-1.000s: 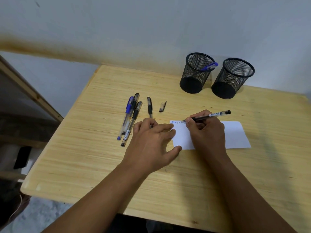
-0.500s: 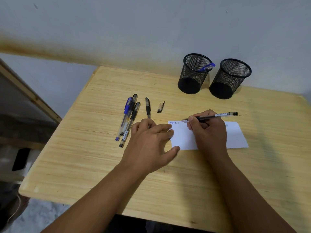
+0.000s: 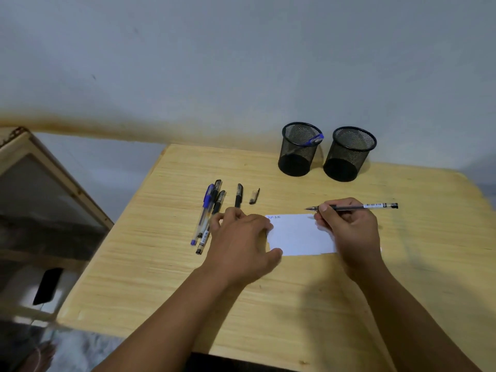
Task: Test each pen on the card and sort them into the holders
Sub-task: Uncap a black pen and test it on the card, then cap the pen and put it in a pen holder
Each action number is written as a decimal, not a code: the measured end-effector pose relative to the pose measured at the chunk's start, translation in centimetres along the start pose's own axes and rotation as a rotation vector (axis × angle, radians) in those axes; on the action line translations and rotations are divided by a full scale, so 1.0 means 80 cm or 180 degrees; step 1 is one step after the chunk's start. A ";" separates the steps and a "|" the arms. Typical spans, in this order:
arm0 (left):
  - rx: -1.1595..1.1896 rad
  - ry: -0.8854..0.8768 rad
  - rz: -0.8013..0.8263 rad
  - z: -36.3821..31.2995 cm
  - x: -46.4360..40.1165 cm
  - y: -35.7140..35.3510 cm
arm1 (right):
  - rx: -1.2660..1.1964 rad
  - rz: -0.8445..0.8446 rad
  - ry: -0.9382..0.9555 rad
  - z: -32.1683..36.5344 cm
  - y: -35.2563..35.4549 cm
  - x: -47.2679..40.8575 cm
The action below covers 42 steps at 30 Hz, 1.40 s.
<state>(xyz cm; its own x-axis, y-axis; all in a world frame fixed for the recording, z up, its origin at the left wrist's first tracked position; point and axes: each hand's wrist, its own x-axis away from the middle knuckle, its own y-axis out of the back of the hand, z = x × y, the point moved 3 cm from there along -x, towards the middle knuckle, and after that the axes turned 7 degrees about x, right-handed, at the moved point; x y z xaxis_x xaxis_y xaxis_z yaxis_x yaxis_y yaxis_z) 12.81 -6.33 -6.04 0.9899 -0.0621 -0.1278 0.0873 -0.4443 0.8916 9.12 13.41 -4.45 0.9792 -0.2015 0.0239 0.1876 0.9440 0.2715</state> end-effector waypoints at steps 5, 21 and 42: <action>0.0458 0.0085 -0.0280 -0.003 -0.013 0.014 | -0.0229 0.0051 0.0025 0.002 0.020 0.021; -0.0699 0.0857 -0.0452 0.020 -0.095 0.016 | -0.0711 0.0017 -0.0166 -0.008 0.072 0.063; 0.2052 -0.0283 -0.0698 -0.066 0.050 0.056 | -0.0425 0.0715 0.0749 0.044 0.054 0.077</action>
<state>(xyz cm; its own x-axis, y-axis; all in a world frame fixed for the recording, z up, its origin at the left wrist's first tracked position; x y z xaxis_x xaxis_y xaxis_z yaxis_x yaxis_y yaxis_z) 17.76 -3.82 -0.24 0.9416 0.0293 -0.3355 0.1733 -0.8964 0.4079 15.65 15.32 0.29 0.9852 0.0661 -0.1580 -0.0412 0.9869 0.1562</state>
